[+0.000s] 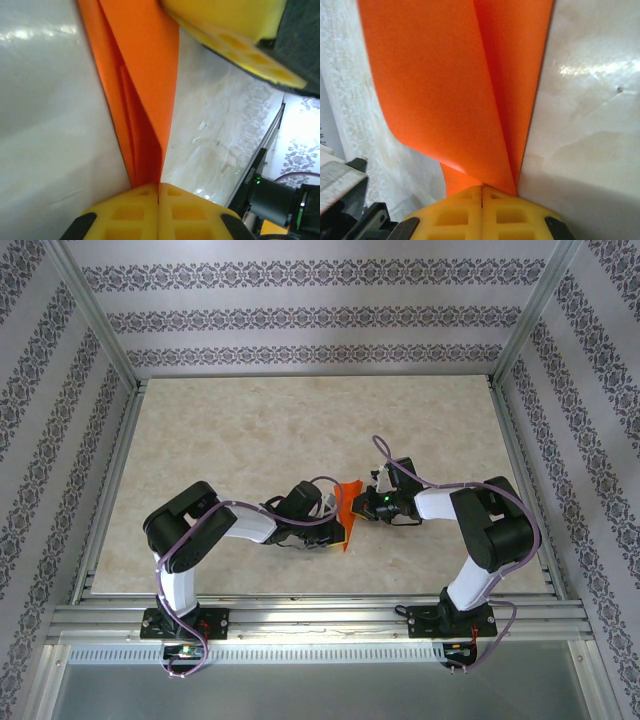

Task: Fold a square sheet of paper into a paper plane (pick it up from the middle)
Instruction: Fold the wing for the fifth time at the center of the table.

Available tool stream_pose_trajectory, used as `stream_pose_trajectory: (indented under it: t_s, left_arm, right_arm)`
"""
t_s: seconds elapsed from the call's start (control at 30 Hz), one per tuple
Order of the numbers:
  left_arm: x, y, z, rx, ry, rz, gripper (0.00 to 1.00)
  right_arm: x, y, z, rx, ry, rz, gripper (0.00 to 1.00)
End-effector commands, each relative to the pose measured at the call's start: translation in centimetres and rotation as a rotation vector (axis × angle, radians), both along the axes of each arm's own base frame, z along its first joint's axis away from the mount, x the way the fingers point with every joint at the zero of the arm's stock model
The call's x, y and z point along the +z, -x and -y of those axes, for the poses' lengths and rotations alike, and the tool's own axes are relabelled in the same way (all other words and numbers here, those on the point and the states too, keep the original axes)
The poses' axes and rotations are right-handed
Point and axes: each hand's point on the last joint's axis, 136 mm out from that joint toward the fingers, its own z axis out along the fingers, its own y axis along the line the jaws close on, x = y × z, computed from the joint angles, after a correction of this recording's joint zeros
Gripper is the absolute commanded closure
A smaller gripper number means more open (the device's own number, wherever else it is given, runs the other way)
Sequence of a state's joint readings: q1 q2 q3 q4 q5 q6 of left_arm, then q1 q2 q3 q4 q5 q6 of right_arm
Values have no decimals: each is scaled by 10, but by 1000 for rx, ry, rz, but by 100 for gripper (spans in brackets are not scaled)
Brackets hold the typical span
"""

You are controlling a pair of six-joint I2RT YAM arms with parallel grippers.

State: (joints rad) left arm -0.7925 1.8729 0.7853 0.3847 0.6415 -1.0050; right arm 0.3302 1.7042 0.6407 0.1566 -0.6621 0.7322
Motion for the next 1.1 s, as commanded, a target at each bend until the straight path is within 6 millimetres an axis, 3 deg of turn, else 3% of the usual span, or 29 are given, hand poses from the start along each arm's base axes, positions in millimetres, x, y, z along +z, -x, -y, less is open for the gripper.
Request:
stream_pose_trajectory:
  t_s: [0.0, 0.1, 0.17, 0.3, 0.5, 0.63, 0.77, 0.9, 1.07]
  left_arm:
    - [-18, 36, -6, -73, -46, -112, 95]
    - [-17, 39, -5, -83, -37, -113, 98]
    - [-16, 40, -7, -85, -42, -115, 90]
    - [-16, 41, -11, -79, -58, -111, 88]
    - [-16, 43, -11, -88, -56, -114, 100]
    - [-13, 43, -10, -93, -47, -110, 100]
    - [-7, 42, -12, -84, -44, -91, 84]
    - [11, 34, -19, -26, -54, -24, 76]
    - [49, 16, -20, 23, -53, 84, 75]
  right_arm:
    - [-31, 24, 9, 10, 105, -100, 97]
    - [-32, 25, 10, 7, 111, -103, 97]
    - [-33, 26, 11, 6, 115, -106, 98]
    - [-34, 27, 11, 7, 116, -110, 97]
    - [-34, 27, 11, 7, 117, -111, 97]
    - [-34, 27, 12, 5, 121, -111, 98]
    - [-35, 28, 12, 3, 124, -115, 98]
    - [-36, 28, 12, 5, 123, -117, 98]
    - [-35, 28, 12, 6, 121, -116, 98]
